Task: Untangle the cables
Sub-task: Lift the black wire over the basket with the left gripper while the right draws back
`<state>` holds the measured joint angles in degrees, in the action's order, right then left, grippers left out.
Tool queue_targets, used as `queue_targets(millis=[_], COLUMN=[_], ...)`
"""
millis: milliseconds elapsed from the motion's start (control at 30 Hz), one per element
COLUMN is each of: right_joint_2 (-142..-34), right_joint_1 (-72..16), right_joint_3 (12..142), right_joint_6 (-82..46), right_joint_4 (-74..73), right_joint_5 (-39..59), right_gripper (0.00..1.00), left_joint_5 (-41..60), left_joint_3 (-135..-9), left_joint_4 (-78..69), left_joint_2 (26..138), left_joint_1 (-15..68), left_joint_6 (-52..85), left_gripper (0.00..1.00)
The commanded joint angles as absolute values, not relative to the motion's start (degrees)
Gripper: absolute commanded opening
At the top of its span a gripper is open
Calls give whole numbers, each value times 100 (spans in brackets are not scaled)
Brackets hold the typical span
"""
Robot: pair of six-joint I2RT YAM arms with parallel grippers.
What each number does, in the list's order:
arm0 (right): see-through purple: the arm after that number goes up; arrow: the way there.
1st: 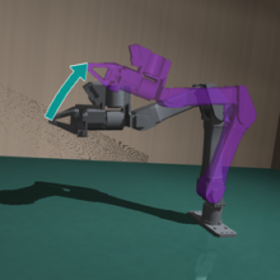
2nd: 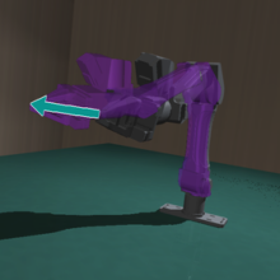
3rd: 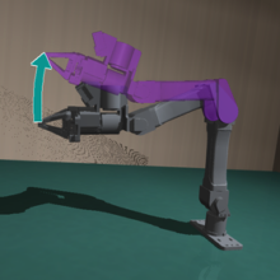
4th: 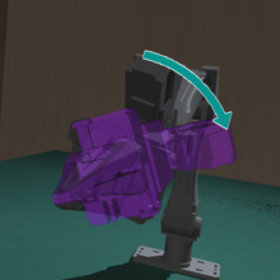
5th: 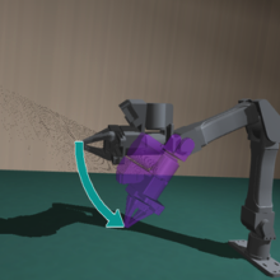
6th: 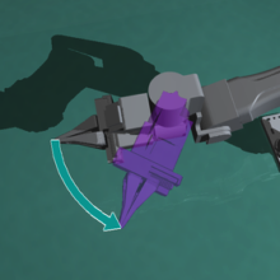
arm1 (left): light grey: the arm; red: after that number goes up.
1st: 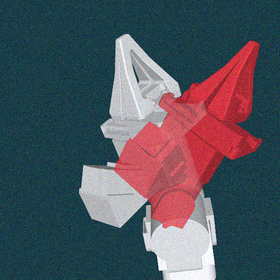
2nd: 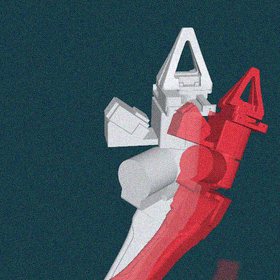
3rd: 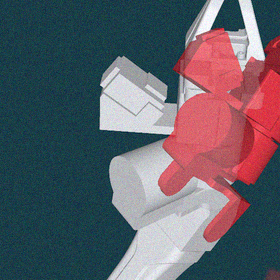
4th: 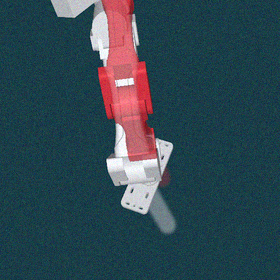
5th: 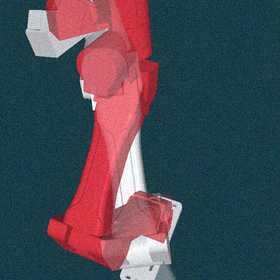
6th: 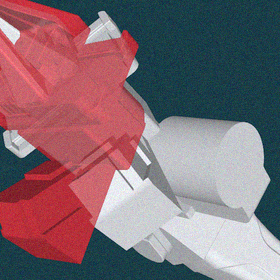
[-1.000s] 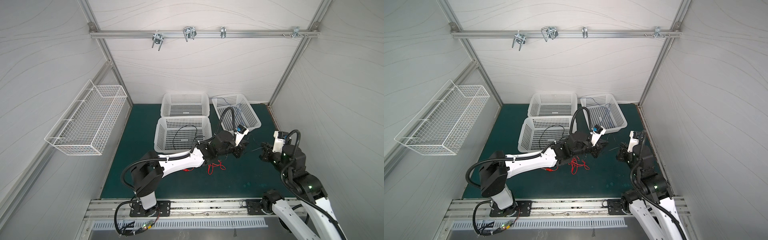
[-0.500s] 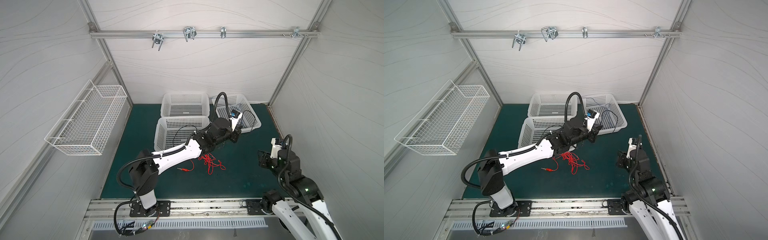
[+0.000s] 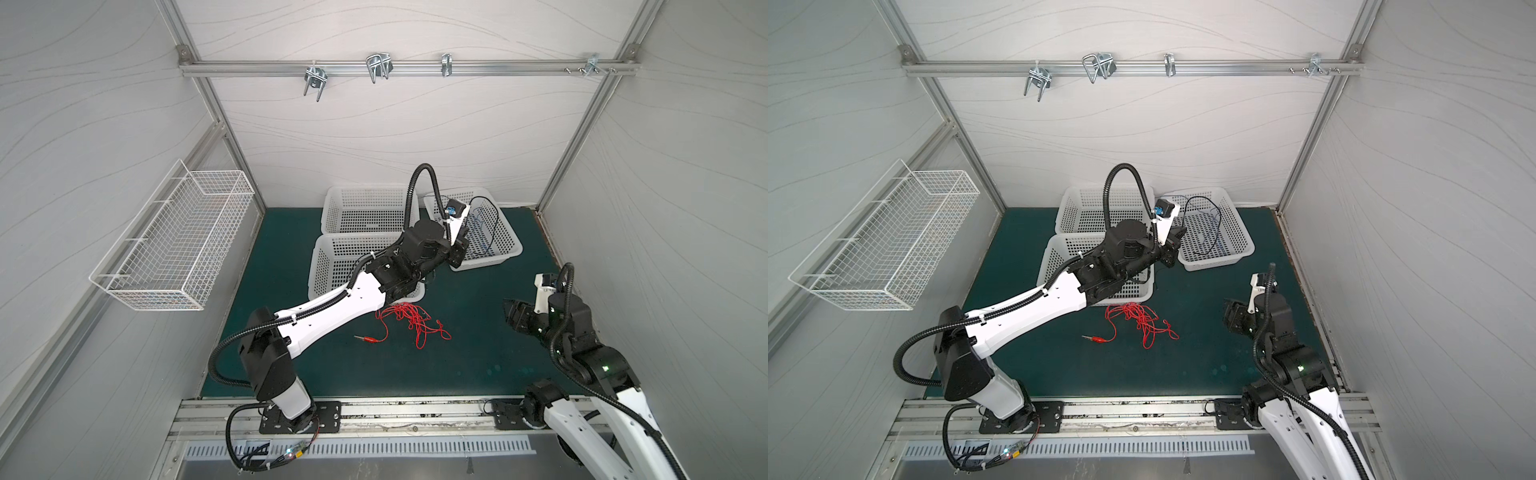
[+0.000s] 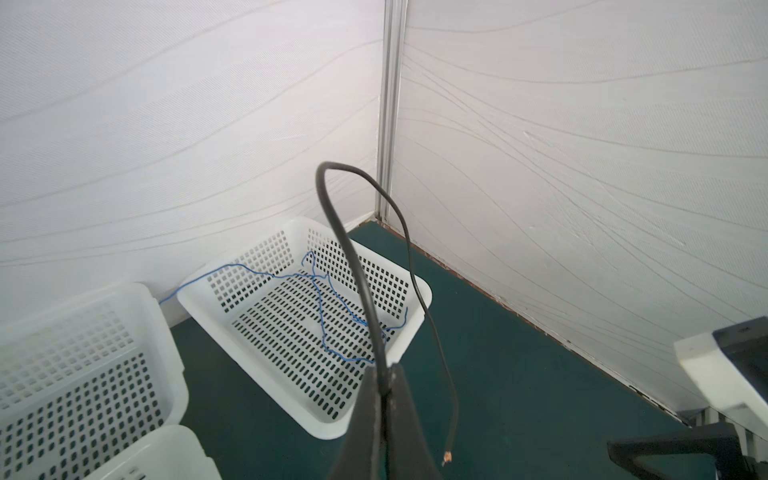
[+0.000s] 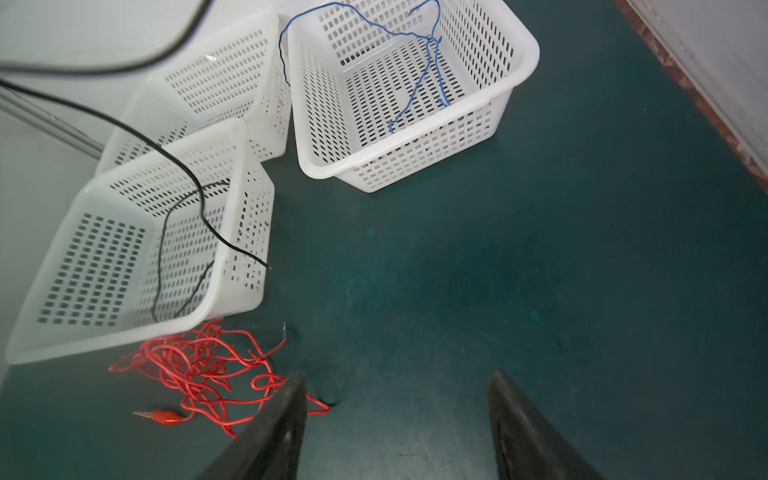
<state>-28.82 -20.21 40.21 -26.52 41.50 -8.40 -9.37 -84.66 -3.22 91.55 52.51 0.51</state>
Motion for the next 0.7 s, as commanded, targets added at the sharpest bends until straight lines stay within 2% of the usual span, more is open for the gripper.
queue_targets(millis=[0, 400, 667], right_joint_2=[-2913, -3264, -3521], right_joint_1=[-2006, -2011, -2004], right_joint_3=[4043, 3894, 3797], right_joint_6=[-2682, -2661, -2659], right_joint_4=[4012, 3782, 3470], right_joint_5=[-848, -664, -366], right_gripper=[80, 85, 85], left_joint_5=[-1298, -2272, -2470], left_joint_3=[-8748, -8149, -7195], left_joint_4=[-305, 14, 132], left_joint_2=[8876, 8167, 7706], left_joint_1=[5185, 4856, 4272], left_joint_6=[-331, -1015, -643], left_gripper=[0, 0, 0])
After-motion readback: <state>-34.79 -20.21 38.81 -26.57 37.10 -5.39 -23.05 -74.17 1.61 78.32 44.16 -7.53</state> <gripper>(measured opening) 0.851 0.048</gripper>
